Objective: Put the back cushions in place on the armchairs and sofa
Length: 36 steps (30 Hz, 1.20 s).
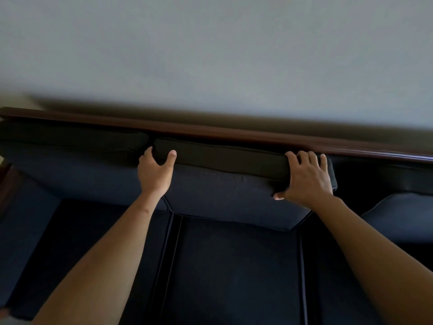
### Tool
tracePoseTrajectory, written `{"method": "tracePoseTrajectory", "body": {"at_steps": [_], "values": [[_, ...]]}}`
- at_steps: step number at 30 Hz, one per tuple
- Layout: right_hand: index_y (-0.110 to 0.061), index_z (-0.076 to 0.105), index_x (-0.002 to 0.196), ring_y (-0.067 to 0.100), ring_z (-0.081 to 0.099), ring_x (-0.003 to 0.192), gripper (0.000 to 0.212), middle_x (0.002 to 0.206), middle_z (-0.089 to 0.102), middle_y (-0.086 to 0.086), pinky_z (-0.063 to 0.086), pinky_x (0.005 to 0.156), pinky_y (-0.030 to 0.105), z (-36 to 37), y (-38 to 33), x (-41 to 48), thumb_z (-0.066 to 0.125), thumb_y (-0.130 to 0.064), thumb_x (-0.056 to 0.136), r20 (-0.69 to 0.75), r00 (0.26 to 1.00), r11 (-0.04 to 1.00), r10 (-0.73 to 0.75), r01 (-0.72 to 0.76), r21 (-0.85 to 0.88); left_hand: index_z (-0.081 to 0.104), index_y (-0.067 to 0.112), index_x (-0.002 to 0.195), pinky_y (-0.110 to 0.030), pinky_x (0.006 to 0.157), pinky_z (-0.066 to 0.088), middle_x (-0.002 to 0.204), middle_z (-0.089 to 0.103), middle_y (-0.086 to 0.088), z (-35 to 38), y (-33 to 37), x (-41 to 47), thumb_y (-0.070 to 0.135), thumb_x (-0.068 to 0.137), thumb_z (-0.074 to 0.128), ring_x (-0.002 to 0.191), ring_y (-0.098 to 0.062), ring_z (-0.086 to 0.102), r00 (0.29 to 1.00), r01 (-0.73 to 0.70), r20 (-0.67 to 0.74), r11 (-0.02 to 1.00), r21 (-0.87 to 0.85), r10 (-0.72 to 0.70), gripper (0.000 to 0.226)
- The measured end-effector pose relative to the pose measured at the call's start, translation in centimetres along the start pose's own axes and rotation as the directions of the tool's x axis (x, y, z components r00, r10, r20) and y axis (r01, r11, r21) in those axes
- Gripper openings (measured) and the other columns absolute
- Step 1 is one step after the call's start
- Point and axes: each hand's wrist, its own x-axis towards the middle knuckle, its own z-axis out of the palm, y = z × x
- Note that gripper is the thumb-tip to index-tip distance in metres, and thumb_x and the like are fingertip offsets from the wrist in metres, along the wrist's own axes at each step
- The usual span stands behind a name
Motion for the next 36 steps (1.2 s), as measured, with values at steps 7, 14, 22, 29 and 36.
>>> {"method": "tracePoseTrajectory", "body": {"at_steps": [7,14,22,29,36], "values": [[-0.022,0.034,0.151,0.035,0.045,0.138,0.124,0.142,0.054,0.008,0.022,0.121,0.063,0.3,0.9,-0.1,0.082,-0.082,0.054,-0.032,0.998,0.999,-0.051,0.051,0.001,0.045,0.030,0.150,-0.014,0.073,0.039,0.136,0.051,0.005,0.3,-1.4,0.0,0.076,0.074,0.077,0.102,-0.004,0.054,0.993,0.111,0.061,0.970,-0.215,-0.100,0.094],[-0.021,0.037,0.151,0.036,0.047,0.137,0.120,0.142,0.057,0.007,0.022,0.122,0.064,0.1,2.5,-0.9,0.086,-0.076,0.056,-0.054,0.998,0.999,-0.044,0.046,0.022,0.048,0.030,0.144,-0.017,0.076,0.045,0.131,0.059,0.005,1.3,-0.4,-1.3,0.072,0.078,0.077,0.109,-0.007,0.061,0.994,0.095,0.066,0.967,-0.236,-0.081,0.083],[-0.021,0.037,0.151,0.036,0.046,0.138,0.118,0.143,0.056,0.007,0.020,0.123,0.063,0.4,5.7,-1.6,0.086,-0.074,0.057,-0.055,0.998,1.000,-0.013,0.013,0.010,0.047,0.038,0.129,-0.005,0.065,0.045,0.115,0.063,0.016,3.6,1.2,-3.5,0.067,0.082,0.076,0.096,0.003,0.063,0.996,0.060,0.085,0.969,-0.238,-0.041,0.062],[-0.020,0.034,0.152,0.034,0.043,0.140,0.119,0.144,0.053,0.006,0.016,0.124,0.064,1.2,5.8,-1.3,0.084,-0.075,0.060,-0.056,0.998,1.000,0.008,-0.008,-0.010,0.042,0.024,0.141,-0.027,0.088,0.054,0.124,0.065,0.005,4.1,1.0,-3.1,0.064,0.091,0.070,0.108,-0.008,0.065,0.995,-0.009,0.092,0.983,-0.181,0.026,0.070],[-0.020,0.015,0.164,0.036,0.018,0.156,0.125,0.166,0.027,0.008,0.014,0.124,0.066,1.5,4.2,-3.0,0.082,-0.069,0.071,-0.049,0.993,0.994,0.110,-0.111,-0.019,0.018,0.008,0.161,-0.047,0.094,0.051,0.157,0.036,-0.022,3.6,1.8,-3.6,0.054,0.110,0.041,0.121,-0.039,0.059,0.981,-0.141,0.148,0.986,0.091,0.127,0.073]]}}
